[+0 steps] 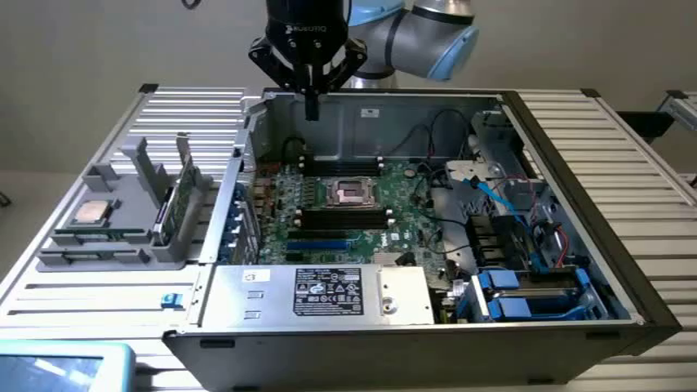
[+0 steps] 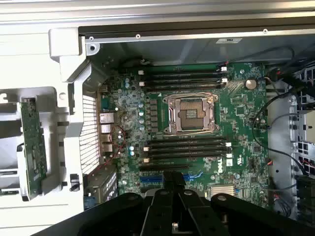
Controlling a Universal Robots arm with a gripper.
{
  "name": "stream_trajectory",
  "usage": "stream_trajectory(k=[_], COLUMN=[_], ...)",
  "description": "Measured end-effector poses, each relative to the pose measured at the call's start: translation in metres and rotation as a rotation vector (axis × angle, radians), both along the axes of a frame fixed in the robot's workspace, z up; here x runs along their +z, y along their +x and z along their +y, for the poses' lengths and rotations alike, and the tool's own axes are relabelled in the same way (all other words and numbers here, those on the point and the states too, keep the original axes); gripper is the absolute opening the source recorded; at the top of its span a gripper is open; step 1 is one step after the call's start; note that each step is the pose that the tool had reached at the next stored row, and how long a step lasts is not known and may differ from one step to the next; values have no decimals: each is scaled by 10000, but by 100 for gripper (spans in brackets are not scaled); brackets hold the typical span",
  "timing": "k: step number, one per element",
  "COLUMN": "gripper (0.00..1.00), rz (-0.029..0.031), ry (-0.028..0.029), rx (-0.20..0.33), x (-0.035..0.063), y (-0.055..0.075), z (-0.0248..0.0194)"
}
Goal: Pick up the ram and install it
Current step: 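Reach for the ram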
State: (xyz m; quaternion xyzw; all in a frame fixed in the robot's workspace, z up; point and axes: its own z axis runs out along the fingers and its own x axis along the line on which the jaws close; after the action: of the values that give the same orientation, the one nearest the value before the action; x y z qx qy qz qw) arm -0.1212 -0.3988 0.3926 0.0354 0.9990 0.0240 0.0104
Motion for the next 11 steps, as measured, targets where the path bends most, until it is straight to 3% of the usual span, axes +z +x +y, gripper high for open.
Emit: stream_trajectory(k=[11], gripper=[9], rz=[-2], ry=[1], rx=[0], x=[0], y=[0], z=[0])
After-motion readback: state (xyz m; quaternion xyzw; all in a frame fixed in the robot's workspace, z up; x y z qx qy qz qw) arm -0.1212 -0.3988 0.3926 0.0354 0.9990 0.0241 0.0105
